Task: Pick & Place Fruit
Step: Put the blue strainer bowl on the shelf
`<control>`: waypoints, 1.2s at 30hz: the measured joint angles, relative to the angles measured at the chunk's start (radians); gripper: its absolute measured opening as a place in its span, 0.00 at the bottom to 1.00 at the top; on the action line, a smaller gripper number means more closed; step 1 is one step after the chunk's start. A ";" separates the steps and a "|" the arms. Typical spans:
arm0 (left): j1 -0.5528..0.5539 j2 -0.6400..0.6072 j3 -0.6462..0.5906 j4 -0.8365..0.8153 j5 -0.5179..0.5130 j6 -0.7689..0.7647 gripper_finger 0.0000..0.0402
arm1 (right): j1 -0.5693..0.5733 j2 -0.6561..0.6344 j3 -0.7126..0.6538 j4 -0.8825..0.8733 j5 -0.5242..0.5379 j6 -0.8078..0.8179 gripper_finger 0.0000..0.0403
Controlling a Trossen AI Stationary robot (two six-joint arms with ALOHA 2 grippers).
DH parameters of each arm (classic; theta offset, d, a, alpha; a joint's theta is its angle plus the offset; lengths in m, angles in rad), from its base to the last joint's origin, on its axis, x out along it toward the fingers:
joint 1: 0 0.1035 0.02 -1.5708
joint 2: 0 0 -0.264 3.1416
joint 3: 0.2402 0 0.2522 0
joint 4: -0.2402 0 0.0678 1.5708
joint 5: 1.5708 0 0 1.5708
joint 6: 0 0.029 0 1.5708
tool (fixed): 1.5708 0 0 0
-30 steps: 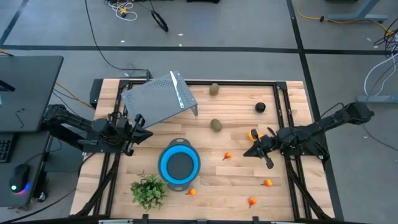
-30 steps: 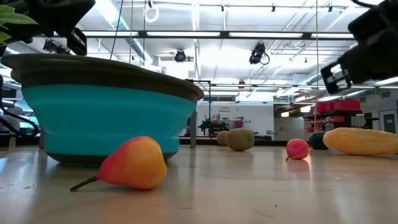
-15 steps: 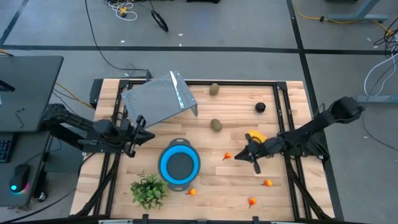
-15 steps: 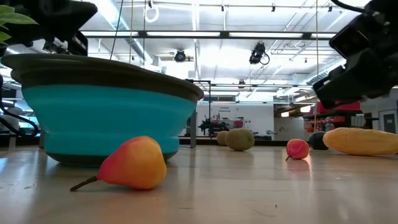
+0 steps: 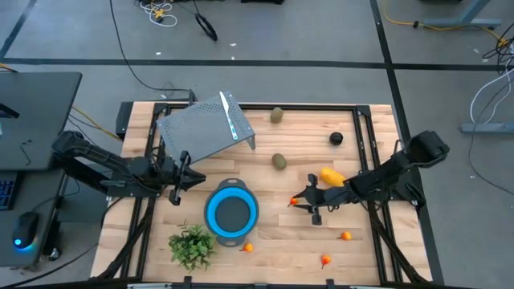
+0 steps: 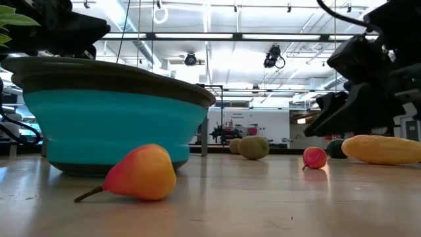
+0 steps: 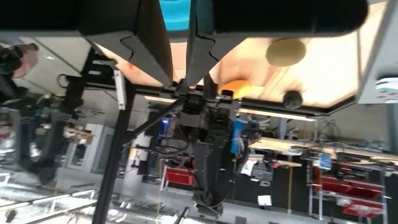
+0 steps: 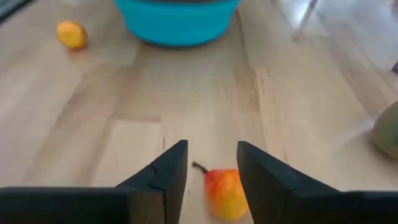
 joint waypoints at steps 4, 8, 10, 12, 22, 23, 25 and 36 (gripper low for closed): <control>0.000 0.002 0.000 -0.001 -0.050 0.012 0.16 | 0.000 0.049 0.003 -0.001 0.045 -0.009 0.38; 0.000 0.001 0.000 0.000 -0.075 0.039 0.17 | 0.000 0.067 0.003 -0.001 0.075 -0.049 0.38; 0.000 0.001 0.000 0.000 -0.087 0.043 0.18 | 0.000 0.067 0.003 0.000 0.088 -0.057 0.38; 0.000 0.001 0.000 0.000 -0.091 0.041 0.18 | 0.000 0.067 0.003 -0.001 0.088 -0.071 0.38; 0.000 0.001 0.000 -0.011 -0.056 -0.036 0.18 | 0.000 0.067 0.003 -0.017 0.040 -0.071 0.38; 0.000 0.001 0.000 -0.012 -0.050 -0.041 0.18 | 0.000 0.067 0.003 -0.017 0.036 -0.071 0.38; 0.000 0.001 0.000 -0.011 -0.041 -0.049 0.18 | 0.000 0.067 0.003 -0.017 0.036 -0.071 0.38; 0.000 0.043 0.052 -0.099 -0.069 -0.066 0.23 | 0.000 0.067 0.003 -0.016 0.074 -0.079 0.38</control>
